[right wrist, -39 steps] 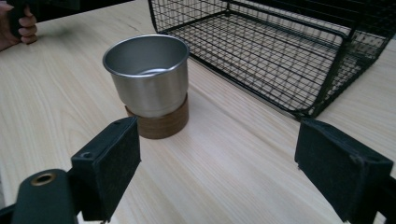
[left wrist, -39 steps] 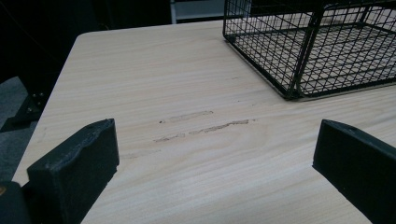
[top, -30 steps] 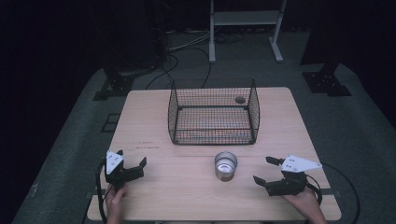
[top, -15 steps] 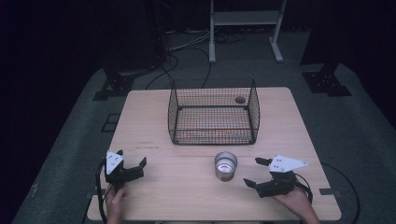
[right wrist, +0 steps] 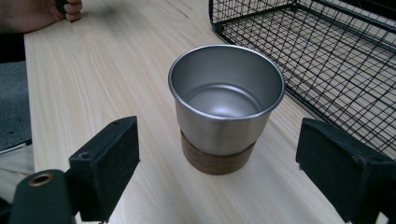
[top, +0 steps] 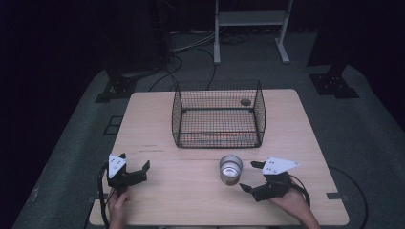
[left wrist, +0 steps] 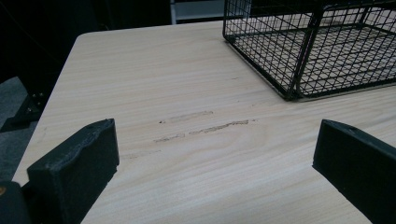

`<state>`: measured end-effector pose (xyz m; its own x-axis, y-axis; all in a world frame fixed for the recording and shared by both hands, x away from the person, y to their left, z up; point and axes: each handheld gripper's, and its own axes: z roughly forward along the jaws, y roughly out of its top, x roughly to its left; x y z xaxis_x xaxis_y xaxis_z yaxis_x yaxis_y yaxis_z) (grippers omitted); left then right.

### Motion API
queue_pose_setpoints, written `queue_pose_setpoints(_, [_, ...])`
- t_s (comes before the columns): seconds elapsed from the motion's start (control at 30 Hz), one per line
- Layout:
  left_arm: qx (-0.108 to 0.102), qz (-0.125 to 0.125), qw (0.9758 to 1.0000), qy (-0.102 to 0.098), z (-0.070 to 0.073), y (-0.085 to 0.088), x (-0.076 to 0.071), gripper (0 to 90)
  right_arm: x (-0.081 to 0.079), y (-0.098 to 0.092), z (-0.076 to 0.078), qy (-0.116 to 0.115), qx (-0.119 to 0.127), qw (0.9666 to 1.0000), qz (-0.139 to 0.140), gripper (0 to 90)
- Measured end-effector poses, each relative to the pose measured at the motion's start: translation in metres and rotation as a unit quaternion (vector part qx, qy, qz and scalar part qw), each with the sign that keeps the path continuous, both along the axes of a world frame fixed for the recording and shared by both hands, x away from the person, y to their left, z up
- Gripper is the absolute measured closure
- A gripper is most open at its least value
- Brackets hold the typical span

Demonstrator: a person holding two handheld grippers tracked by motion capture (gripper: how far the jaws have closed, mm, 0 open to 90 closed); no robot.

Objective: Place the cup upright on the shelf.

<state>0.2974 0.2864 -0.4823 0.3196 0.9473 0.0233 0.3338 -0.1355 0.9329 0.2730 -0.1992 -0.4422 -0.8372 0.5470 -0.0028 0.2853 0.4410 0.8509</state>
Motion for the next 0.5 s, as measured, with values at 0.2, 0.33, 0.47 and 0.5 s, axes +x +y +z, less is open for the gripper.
queue_pose_setpoints(0.2, [0.0, 0.0, 1.0, 0.0, 0.0, 0.0, 0.0, 0.0, 0.009, 0.007, -0.004, 0.003, -0.006, 1.0, -0.006, 12.8])
queue_pose_setpoints(0.33, [0.0, 0.0, 1.0, -0.001, 0.0, 0.0, 0.0, 0.0, 0.013, 0.01, -0.008, 0.008, -0.007, 0.9999, -0.008, 12.7])
queue_pose_setpoints(0.47, [0.0, 0.0, 1.0, 0.0, 0.0, 0.0, 0.0, 0.0, 0.016, 0.016, -0.01, 0.01, -0.015, 0.9998, -0.007, 10.1])
queue_pose_setpoints(0.5, [-0.001, 0.0, 1.0, 0.0, 0.0, 0.0, 0.0, 0.0, 0.017, 0.017, -0.011, 0.01, -0.016, 0.9998, -0.008, 10.1])
